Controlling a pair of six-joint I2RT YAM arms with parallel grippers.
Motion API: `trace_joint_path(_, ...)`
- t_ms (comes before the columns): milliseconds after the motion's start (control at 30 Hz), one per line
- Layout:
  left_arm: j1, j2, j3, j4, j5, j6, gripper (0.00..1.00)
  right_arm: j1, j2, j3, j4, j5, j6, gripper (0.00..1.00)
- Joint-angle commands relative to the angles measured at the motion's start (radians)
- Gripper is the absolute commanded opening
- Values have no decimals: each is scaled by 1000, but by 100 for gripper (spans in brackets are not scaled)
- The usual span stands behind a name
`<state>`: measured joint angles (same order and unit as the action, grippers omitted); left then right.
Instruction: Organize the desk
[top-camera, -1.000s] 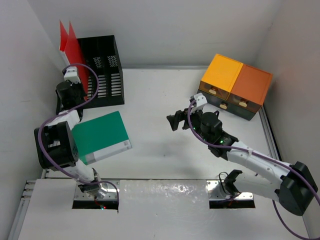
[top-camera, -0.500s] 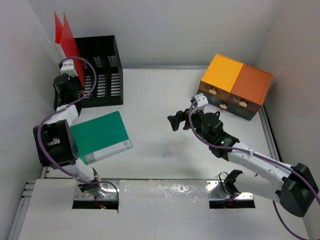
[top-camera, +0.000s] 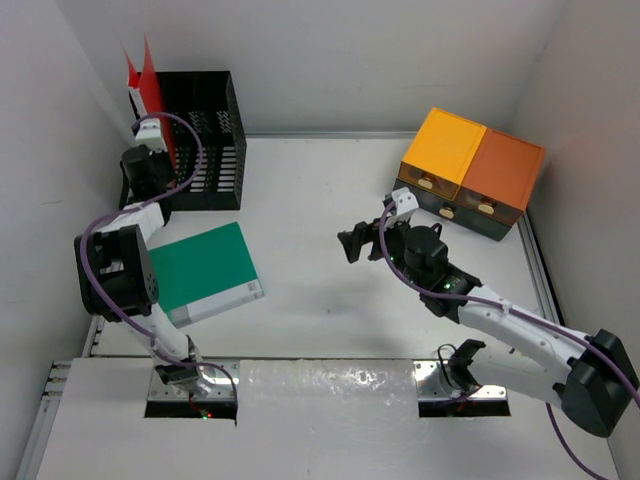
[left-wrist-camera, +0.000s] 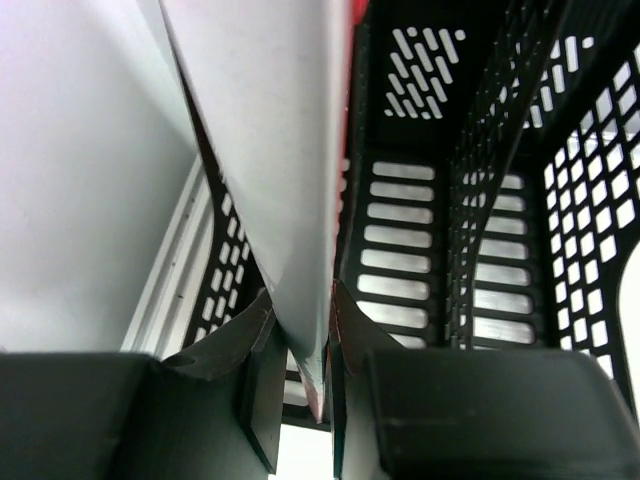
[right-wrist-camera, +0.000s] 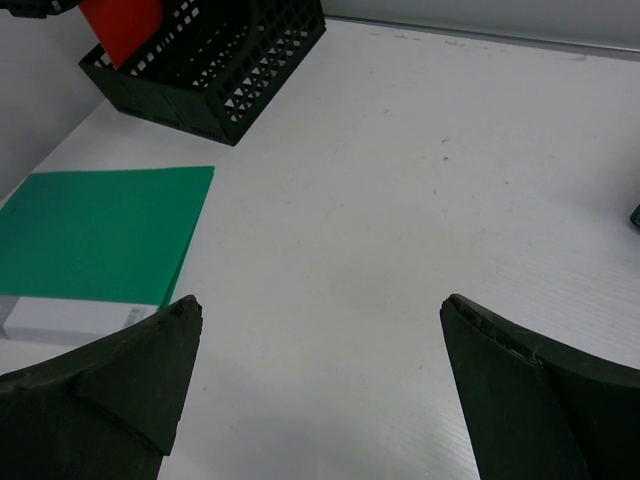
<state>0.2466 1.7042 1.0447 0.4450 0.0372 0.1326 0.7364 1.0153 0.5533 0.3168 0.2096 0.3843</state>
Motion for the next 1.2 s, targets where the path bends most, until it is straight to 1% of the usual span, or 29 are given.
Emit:
trace_joint_path(0,-17,11,32,80,-22,4,0,1,-32,10,2,20,-15,99)
trace_joint_path(167,-30,35,28,89,-33,27,0,1,-46,0,4,27,-13,99)
trace_joint_path(333,-35,35,0,135,-33,48,0,1,-53,0,-1,30,-18,99)
trace_joint_path(400,-36,54,18,107,-28,56,1,1,-57,2,-4,28,-18,99)
trace_joint_path(433,-35,66,35,84,-25,56,4,1,-58,-1,-2,28,-18,99)
trace_joint_path(467,-35,96,78,19,-23,58,7,1,-61,-1,-4,28,-18,99)
trace_joint_path(500,-35,112,102,-18,-5,53,11,1,-63,-4,-4,30,-19,99)
trace_joint_path(567,-35,130,135,-52,0,42,12,3,-72,-9,-4,30,-21,99)
trace_joint_path(667,-36,120,85,30,0,32,10,1,-81,-15,-8,34,-24,99)
trace_joint_path(733,-32,112,69,53,13,19,9,1,-90,-15,-12,39,-25,99)
trace_joint_path(800,-32,110,72,40,16,30,9,1,-95,-16,-10,39,-28,99)
trace_joint_path(867,-32,117,98,-17,21,38,9,3,-95,-16,-10,40,-30,99)
trace_joint_path(967,-29,112,81,-35,44,38,12,1,-89,-15,-12,39,-32,99)
trace_joint_path(1067,-20,114,75,-83,84,16,18,1,-92,-18,-12,36,-33,99)
trace_joint_path(1100,-15,120,81,-106,93,10,30,3,-92,-18,-12,36,-32,99)
trace_joint_path(1133,-13,123,112,-136,92,7,38,1,-93,-18,-12,34,-30,99)
trace_joint_path(1167,-12,130,132,-217,89,2,52,3,-98,-19,-12,34,-32,99)
